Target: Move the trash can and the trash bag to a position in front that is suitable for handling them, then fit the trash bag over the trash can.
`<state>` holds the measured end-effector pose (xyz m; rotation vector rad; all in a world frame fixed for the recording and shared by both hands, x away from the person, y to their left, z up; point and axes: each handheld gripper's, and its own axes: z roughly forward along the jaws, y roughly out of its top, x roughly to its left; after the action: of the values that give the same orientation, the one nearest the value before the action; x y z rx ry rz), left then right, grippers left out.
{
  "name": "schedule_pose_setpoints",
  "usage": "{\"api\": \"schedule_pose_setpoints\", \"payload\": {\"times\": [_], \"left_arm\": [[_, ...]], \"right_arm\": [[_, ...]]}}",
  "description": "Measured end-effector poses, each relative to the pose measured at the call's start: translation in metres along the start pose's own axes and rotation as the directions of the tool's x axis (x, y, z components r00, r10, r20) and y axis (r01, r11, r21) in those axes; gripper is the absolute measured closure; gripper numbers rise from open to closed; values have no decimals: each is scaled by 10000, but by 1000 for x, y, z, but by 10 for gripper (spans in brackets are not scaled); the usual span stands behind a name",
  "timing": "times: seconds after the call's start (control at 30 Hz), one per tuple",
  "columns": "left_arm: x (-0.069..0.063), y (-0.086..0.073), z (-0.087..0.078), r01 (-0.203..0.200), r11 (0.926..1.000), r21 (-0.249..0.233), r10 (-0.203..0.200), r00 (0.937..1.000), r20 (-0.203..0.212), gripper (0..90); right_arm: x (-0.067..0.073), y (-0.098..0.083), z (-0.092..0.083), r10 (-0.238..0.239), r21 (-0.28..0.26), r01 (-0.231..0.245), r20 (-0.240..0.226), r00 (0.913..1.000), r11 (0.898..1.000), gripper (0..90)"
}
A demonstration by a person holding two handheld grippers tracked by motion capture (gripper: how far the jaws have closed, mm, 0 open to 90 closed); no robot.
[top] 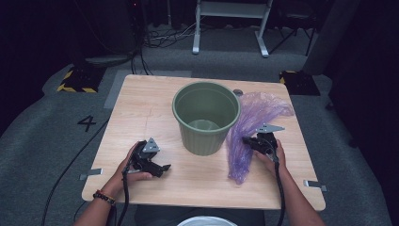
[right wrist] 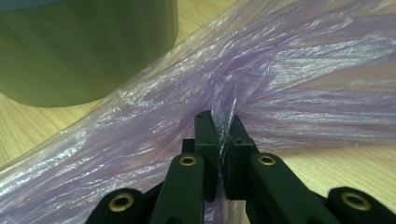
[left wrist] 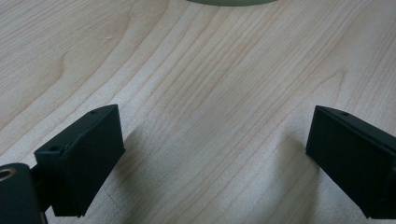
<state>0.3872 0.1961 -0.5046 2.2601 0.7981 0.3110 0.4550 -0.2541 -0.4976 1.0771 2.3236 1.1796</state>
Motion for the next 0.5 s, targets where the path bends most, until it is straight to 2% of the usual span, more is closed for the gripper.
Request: {"api": "schedule_pose_setpoints", "payload": {"times": [0.07, 0.23, 0.27, 0.33, 0.37, 0.47, 0.5], "left_arm": [[0, 0, 0, -8, 10000, 5, 8, 10000, 4, 39], [0, 0, 0, -8, 10000, 4, 8, 10000, 3, 39], [0, 0, 0, -8, 10000, 4, 8, 10000, 3, 39], [0, 0, 0, -9, 10000, 5, 9, 10000, 5, 39], [0, 0, 0, -8, 10000, 6, 8, 10000, 4, 39], [0, 0, 0, -5, 10000, 2, 5, 10000, 4, 39], [0, 0, 0, -10, 10000, 6, 10, 10000, 3, 39]], "right_arm": [[0, 0, -1, 22, -72, -22, 3, 10000, 10000, 875], [1, 8, -17, 184, -923, -178, 57, 9998, 9956, 881], [1, 8, -17, 184, -923, -178, 57, 9998, 9956, 881], [1, 13, -24, 191, -1251, -165, 195, 9996, 9920, 882], [2, 17, -30, 39, -1462, 7, 314, 9995, 9893, 882], [2, 21, -36, -16, -1698, 82, 393, 9992, 9854, 882], [1, 25, -43, 49, -2015, 39, 430, 9991, 9795, 882]]}}
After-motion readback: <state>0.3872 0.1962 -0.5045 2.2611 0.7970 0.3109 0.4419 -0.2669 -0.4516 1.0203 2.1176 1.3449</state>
